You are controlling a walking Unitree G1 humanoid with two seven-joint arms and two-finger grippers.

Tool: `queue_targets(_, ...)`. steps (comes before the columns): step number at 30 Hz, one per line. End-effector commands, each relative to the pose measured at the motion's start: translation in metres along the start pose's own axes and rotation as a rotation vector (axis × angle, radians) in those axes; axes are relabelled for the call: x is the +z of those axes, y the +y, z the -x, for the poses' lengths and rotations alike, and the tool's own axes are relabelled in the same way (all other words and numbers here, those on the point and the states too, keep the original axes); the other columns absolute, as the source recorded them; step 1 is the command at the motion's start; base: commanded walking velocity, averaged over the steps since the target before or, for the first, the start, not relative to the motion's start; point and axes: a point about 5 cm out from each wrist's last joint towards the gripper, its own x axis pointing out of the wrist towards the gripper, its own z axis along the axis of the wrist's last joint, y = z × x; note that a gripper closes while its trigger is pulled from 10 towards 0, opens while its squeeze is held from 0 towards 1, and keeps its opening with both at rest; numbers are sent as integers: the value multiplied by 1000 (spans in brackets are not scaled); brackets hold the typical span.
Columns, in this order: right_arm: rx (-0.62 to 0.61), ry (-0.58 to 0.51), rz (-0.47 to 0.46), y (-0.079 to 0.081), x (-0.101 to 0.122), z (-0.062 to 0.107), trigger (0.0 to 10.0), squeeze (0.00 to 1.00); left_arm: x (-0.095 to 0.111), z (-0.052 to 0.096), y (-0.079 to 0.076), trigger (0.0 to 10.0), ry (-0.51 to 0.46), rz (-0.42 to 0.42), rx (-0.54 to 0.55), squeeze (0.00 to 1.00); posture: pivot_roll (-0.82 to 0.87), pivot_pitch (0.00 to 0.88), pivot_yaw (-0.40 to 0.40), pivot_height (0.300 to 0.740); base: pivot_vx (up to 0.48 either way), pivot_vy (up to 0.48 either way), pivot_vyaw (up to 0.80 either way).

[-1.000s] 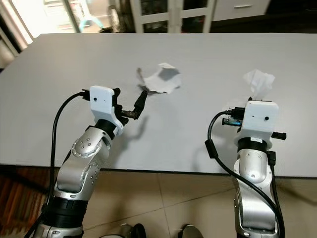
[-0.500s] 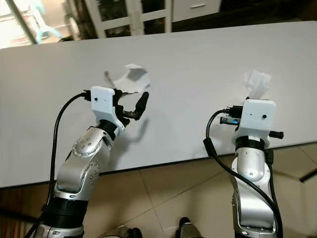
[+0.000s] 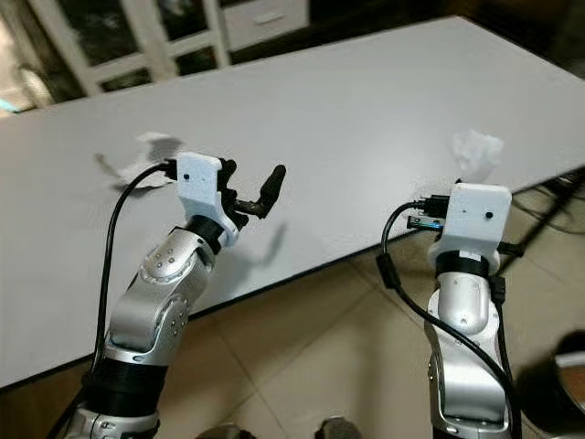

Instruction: Picking trash to rubbish bin

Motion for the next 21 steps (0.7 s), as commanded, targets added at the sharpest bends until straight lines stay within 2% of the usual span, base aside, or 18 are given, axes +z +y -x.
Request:
queue_targets(1,4,-5,-2,1,3,1,10000,0,2,1,3,10000,-1,-3,6,0,-78,97,71,740,0,0,-738)
queue_targets(21,9,-2,-15,6,2,2,10000,0,3,2,3,10000,6,2,-17,0,-68,99,78,740,0,0,-738)
